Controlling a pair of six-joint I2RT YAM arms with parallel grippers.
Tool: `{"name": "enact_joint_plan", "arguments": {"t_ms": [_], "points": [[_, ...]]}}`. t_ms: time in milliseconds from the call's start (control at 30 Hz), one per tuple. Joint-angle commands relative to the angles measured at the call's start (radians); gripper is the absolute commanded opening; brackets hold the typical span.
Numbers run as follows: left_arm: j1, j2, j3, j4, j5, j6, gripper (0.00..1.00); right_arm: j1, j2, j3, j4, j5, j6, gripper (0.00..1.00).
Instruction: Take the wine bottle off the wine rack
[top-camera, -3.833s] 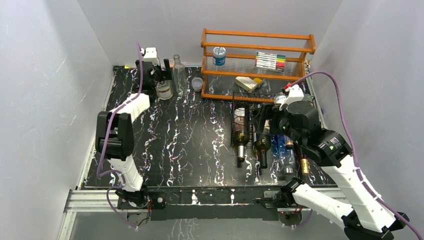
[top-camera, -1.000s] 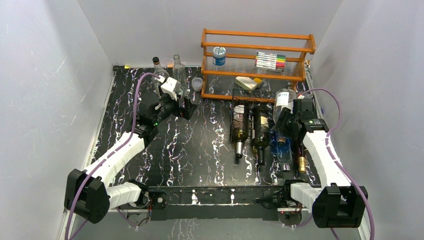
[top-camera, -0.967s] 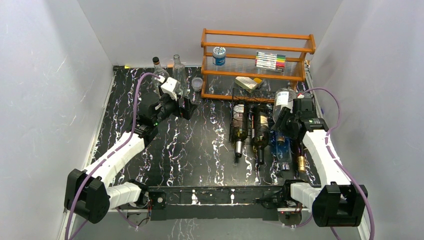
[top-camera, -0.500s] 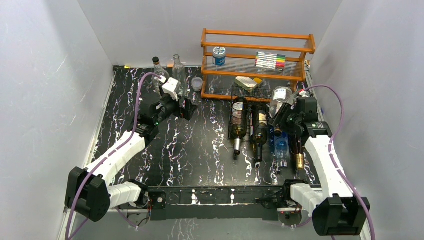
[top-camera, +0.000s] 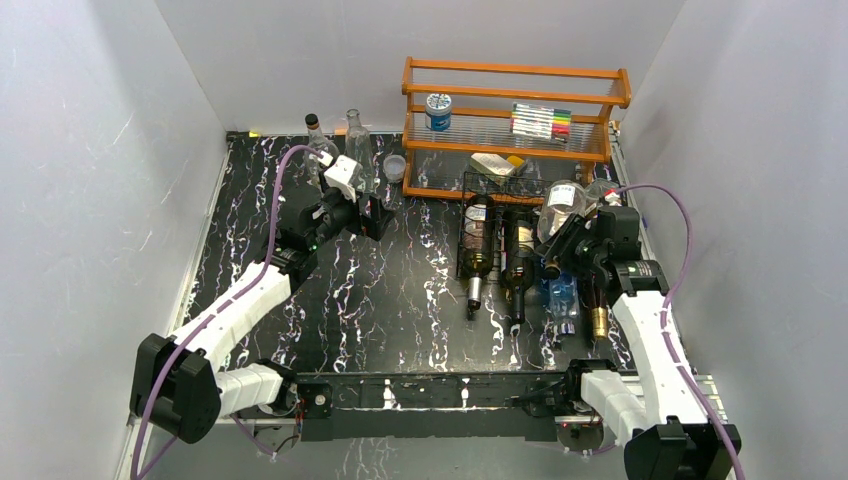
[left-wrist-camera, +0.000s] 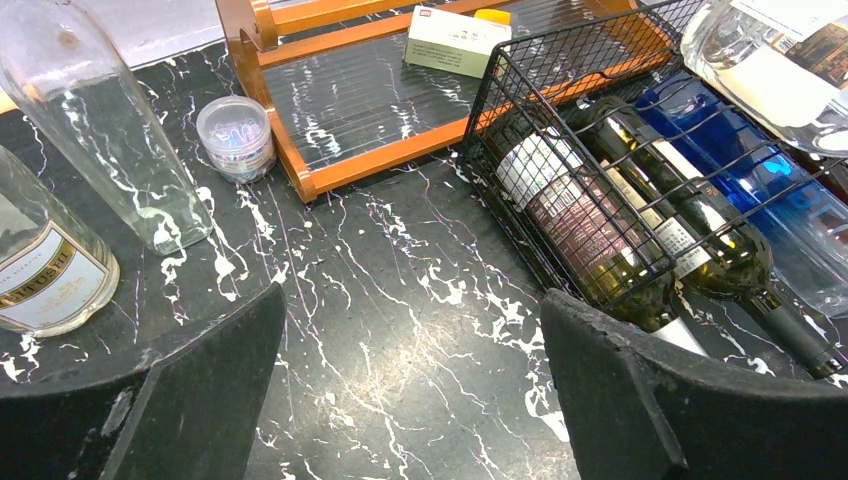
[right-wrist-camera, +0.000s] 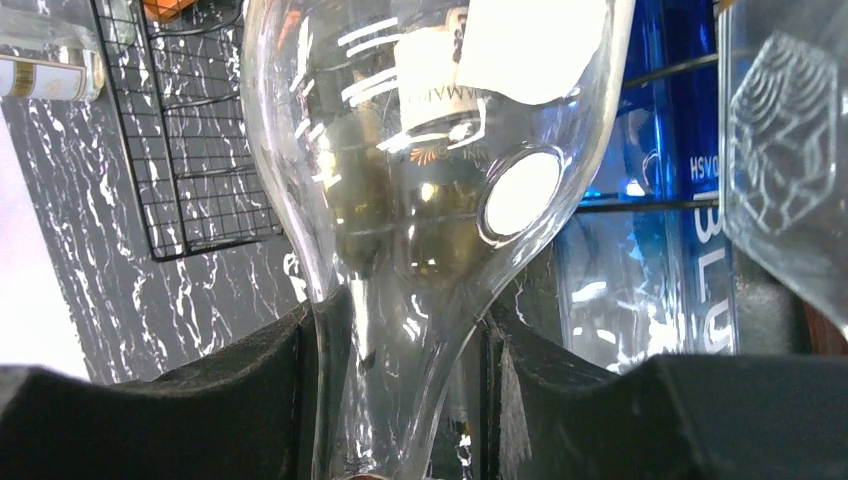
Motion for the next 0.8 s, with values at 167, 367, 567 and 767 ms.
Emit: {"name": "enact_joint_plan", "arguments": {"t_ms": [167, 367, 567, 767], "points": [[-0.005, 0.009, 0.000, 0.012, 0.005, 0.010, 0.98, 0.012, -0.115, 0.122, 0.088, -0.112, -0.015, 0.00], [-0.006, 0.017, -0.001, 0.016, 0.012, 0.006, 0.98, 0.010, -0.117, 0.187, 0.064, -0.164, -0.024, 0.00], [-0.014, 0.023, -0.004, 0.016, 0.021, 0.009, 0.98, 0.013, -0.065, 0.258, 0.027, -0.284, -0.095, 0.00], [-0.025, 0.033, -0.007, 0.016, 0.023, 0.015, 0.98, 0.013, -0.018, 0.329, -0.008, -0.347, -0.114, 0.00]]}}
